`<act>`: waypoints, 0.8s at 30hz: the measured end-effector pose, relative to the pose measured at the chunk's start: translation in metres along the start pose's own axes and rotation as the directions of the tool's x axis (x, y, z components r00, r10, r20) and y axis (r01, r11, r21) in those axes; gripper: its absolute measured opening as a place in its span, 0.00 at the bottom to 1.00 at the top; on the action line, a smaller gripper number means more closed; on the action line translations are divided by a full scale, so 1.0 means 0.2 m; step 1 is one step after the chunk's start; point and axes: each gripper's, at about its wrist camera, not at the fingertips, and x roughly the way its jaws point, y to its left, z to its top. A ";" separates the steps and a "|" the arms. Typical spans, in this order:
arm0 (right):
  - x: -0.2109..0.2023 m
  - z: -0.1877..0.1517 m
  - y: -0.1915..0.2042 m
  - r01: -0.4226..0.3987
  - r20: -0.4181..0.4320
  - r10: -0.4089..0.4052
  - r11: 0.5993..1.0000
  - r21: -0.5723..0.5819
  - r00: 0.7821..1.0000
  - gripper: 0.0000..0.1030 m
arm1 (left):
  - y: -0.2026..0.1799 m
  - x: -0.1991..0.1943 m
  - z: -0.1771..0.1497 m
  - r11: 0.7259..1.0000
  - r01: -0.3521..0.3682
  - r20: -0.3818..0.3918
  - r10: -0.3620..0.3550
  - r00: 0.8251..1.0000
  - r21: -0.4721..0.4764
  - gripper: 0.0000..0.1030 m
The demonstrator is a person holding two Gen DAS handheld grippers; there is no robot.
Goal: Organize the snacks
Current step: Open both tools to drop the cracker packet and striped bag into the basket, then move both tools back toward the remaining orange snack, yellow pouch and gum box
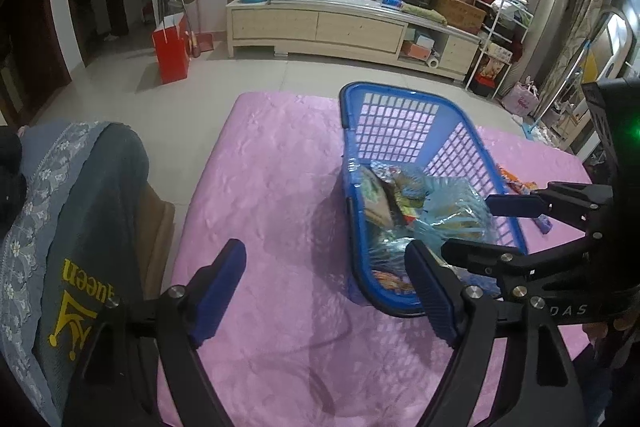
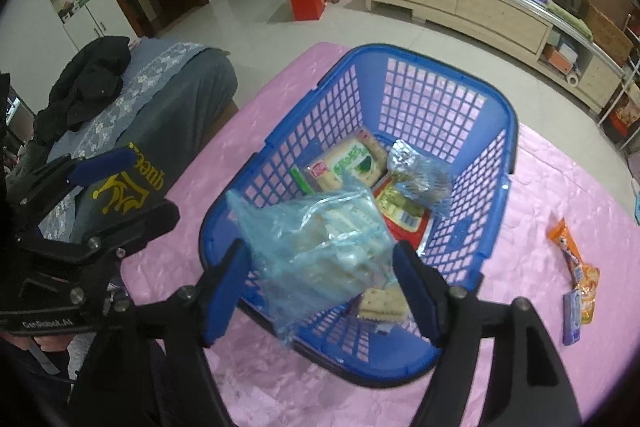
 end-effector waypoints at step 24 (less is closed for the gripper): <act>-0.59 -0.27 -0.32 0.101 0.186 -0.113 0.992 0.075 0.976 0.84 | -0.58 -0.24 0.02 0.992 0.053 0.068 -0.061 0.996 0.116 0.80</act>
